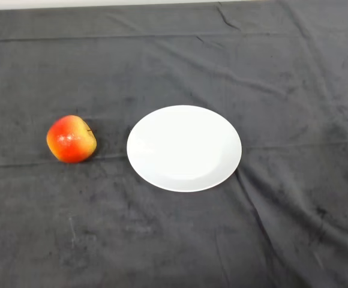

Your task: Move the apple to the plate

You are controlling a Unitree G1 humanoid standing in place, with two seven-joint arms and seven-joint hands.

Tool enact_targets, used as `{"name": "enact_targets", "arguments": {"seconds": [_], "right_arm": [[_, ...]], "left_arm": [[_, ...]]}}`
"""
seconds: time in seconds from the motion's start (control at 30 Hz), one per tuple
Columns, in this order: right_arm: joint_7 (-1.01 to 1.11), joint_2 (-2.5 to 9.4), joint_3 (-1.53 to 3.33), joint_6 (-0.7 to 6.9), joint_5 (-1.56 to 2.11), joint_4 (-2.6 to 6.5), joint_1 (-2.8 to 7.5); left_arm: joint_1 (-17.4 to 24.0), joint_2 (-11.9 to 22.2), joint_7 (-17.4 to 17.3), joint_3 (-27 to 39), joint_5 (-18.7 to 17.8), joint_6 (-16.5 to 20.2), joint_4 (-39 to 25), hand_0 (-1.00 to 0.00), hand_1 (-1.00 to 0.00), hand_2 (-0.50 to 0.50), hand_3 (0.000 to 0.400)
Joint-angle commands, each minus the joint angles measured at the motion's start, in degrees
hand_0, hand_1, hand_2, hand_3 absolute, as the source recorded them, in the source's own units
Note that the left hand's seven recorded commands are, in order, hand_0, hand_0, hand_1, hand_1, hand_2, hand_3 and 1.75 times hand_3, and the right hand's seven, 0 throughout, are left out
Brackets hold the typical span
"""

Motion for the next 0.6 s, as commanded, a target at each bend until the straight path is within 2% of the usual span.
{"name": "enact_targets", "arguments": {"seconds": [0.03, 0.6], "right_arm": [[-0.75, -1.56, 0.71, -0.69, -0.22, 1.41, -0.6], [-0.75, -1.56, 0.72, -0.68, -0.21, 1.4, -0.6]], "left_arm": [[1.1, -0.4, 0.4, -0.7, 0.8, 0.7, -2.8, 0.0, 0.0, 0.0, 0.0], [0.9, 0.1, 0.1, -0.6, 0.9, 0.9, -2.9, 0.0, 0.0, 0.0, 0.0]]}}
